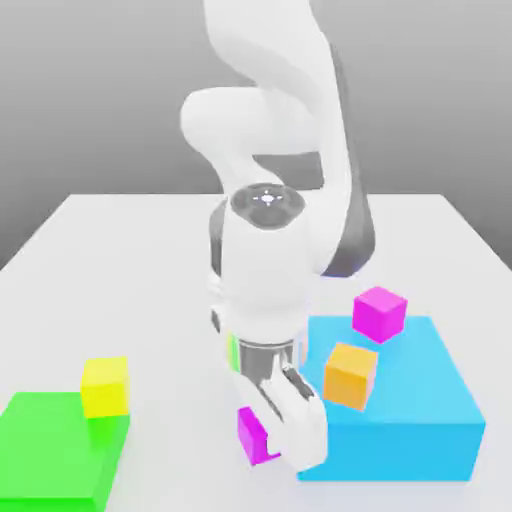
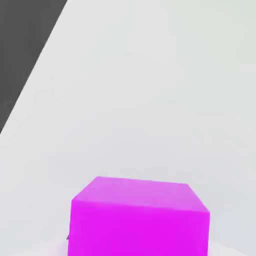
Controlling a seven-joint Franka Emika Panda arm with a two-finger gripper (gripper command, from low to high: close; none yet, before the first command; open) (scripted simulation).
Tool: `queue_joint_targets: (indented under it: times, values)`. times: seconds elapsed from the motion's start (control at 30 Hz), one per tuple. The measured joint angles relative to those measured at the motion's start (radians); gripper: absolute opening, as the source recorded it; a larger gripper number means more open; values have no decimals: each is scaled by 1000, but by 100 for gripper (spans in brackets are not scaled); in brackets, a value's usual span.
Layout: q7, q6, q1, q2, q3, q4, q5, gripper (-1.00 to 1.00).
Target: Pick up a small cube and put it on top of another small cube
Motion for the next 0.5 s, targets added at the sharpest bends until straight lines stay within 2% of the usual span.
queue_joint_targets:
  times: [0.1, 0.23, 0.5]
  values:
    - [-136, -79, -13, -70, 42, 9, 67, -100]
    - [-262, -189, 45, -197, 72, -1, 135, -100]
    - [-373, -387, 128, -435, 123, -36, 127, -100]
